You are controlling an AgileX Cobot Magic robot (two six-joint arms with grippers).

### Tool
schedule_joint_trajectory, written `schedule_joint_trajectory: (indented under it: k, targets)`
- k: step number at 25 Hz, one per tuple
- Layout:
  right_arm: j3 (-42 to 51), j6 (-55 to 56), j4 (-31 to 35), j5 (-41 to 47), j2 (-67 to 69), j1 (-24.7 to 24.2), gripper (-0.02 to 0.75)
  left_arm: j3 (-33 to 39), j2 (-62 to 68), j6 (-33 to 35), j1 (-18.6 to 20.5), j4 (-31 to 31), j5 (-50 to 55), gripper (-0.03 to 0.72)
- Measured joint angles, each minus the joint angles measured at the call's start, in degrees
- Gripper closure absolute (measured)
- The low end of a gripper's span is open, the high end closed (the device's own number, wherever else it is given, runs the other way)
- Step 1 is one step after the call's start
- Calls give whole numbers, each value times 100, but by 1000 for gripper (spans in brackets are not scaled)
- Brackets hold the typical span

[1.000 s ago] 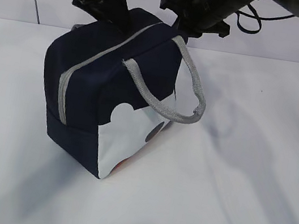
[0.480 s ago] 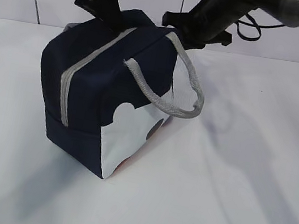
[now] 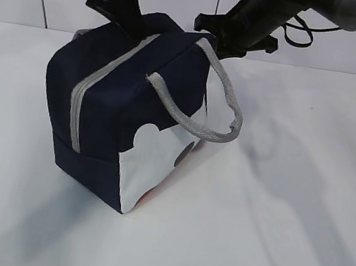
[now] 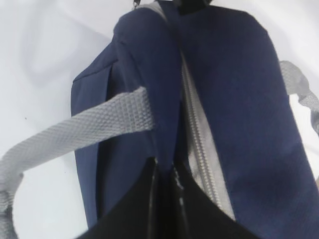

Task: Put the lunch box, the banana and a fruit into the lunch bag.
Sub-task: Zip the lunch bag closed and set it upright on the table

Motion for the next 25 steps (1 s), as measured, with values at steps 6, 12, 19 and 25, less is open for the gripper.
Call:
schedule_joint_trajectory:
  k: [6,12,19,25]
  targets:
    - [0,-161,-97,61,-163,-23,577,0,-26,-131,0,0,106,554]
    - [-248,-327,-184,259,-362,-46,484,-237,-50,-198,0,29,392,380]
    - [-713,-465,-823,1088,-848,-46,475,-782,-239,-859,0,710,478,365]
    - [-762,-477,-1649,1789,-1532,-46,443,-782,-683,-1847,0,1310,539,365]
